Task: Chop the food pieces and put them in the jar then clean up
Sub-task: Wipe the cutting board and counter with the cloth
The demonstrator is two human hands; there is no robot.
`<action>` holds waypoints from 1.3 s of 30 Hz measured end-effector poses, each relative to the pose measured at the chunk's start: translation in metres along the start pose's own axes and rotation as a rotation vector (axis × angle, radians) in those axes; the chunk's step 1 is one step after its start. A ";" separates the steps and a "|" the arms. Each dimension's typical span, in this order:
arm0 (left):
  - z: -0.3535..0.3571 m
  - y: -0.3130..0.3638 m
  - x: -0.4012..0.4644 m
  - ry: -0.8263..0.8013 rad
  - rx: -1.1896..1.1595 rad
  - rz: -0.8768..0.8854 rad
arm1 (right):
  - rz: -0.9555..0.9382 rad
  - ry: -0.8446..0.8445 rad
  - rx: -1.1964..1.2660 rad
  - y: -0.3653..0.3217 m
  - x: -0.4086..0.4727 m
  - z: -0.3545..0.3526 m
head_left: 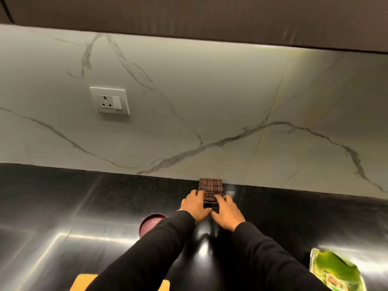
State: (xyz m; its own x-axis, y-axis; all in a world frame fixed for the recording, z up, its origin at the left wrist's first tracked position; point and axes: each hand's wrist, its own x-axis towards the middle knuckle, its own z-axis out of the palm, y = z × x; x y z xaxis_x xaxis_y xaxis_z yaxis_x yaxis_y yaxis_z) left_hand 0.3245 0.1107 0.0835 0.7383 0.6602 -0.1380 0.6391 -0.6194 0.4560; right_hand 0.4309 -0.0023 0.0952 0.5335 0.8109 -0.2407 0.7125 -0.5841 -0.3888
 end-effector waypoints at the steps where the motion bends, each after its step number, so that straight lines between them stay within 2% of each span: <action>1: 0.002 0.000 0.006 -0.017 -0.004 -0.016 | 0.005 -0.019 0.014 0.002 0.007 0.000; 8: 0.012 0.001 0.036 -0.086 -0.122 -0.152 | 0.053 -0.111 0.096 0.013 0.049 -0.001; 12: 0.015 0.000 0.050 -0.118 -0.345 -0.233 | 0.108 -0.166 0.256 0.011 0.064 -0.001; 16: 0.028 -0.001 0.068 -0.115 -0.677 -0.358 | 0.191 -0.128 0.518 0.047 0.114 0.040; 18: 0.030 0.000 0.074 -0.044 -0.837 -0.444 | 0.232 -0.100 0.629 0.053 0.124 0.049; 22: 0.022 0.003 0.072 -0.039 -0.898 -0.578 | 0.381 0.004 0.868 0.028 0.099 0.025; 24: 0.025 -0.003 0.068 -0.081 -0.890 -0.586 | 0.461 0.001 0.961 0.026 0.091 0.025; 28: 0.023 0.001 0.046 -0.118 -0.955 -0.606 | 0.497 0.015 1.093 0.022 0.069 0.027; 33: -0.001 0.018 0.013 -0.216 -1.081 -0.522 | 0.494 0.047 1.237 0.016 0.041 0.022; 39: -0.020 0.026 -0.025 -0.223 -1.163 -0.415 | 0.446 0.127 1.313 0.009 0.002 0.011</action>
State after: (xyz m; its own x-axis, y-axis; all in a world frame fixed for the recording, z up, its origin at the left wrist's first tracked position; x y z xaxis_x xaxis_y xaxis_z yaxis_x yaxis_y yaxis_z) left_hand 0.3185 0.0866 0.1167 0.6203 0.5590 -0.5502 0.3475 0.4331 0.8317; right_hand 0.4332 -0.0061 0.0813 0.6875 0.5171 -0.5100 -0.4330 -0.2719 -0.8594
